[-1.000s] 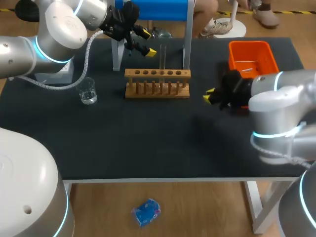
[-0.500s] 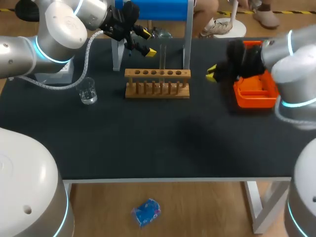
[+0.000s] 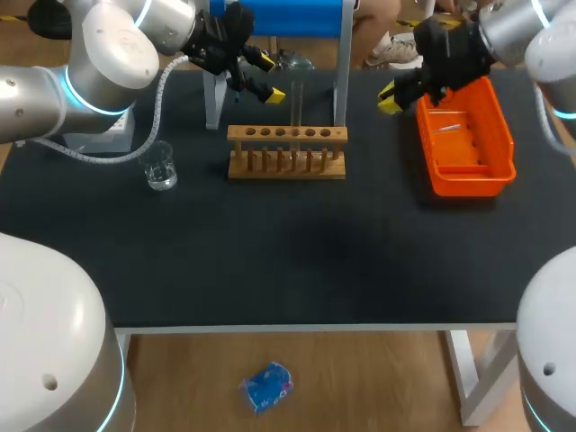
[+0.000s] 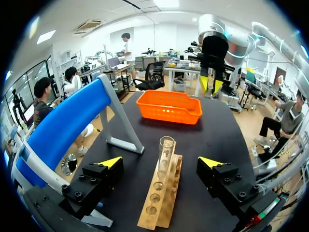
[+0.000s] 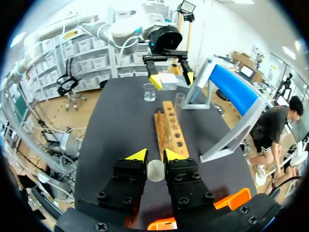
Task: Invert the test tube, pick up the pipette, mount the tip to pipette, aspirate from beaker and dispense into the tube, eject the tip, return the pipette, and cap with the stopper.
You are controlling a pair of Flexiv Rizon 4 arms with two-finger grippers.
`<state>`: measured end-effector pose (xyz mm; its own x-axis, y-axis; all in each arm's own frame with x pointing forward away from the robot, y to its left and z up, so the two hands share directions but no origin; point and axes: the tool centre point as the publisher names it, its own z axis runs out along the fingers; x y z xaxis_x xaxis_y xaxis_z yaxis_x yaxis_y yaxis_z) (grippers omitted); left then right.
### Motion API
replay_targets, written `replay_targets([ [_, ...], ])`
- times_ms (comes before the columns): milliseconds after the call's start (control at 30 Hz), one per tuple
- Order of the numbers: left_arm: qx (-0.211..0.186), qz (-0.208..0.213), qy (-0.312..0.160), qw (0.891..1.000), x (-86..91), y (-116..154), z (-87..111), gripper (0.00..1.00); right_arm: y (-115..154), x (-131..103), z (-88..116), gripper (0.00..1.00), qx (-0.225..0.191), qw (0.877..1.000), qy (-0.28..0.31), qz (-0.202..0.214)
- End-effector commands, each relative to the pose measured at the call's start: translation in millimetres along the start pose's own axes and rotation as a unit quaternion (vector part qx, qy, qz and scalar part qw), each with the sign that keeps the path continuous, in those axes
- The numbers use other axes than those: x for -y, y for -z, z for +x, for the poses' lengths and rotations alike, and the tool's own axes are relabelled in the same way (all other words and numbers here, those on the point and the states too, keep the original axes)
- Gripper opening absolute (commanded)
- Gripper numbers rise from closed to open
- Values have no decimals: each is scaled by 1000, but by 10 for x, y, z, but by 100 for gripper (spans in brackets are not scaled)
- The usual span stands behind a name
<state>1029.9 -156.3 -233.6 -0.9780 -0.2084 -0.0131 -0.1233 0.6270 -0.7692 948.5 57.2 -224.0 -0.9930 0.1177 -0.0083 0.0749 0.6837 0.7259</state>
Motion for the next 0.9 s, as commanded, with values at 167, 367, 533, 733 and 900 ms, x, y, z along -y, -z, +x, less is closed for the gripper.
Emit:
replay_targets([
  [167,-2,-2,1,1000,8,4,-9,100,28,-14,-37,0,-120,993,0,9],
  [367,-2,-2,1,1000,8,4,-9,100,28,-14,-37,0,-120,993,0,9],
  [533,-2,-2,1,1000,8,4,-9,100,-27,-95,-93,0,-99,995,18,27],
  [733,-2,-2,1,1000,8,4,-9,100,-117,-279,-140,0,-70,995,56,34],
  [900,-2,-2,1,1000,8,4,-9,100,-236,-354,-204,0,-66,995,68,21],
])
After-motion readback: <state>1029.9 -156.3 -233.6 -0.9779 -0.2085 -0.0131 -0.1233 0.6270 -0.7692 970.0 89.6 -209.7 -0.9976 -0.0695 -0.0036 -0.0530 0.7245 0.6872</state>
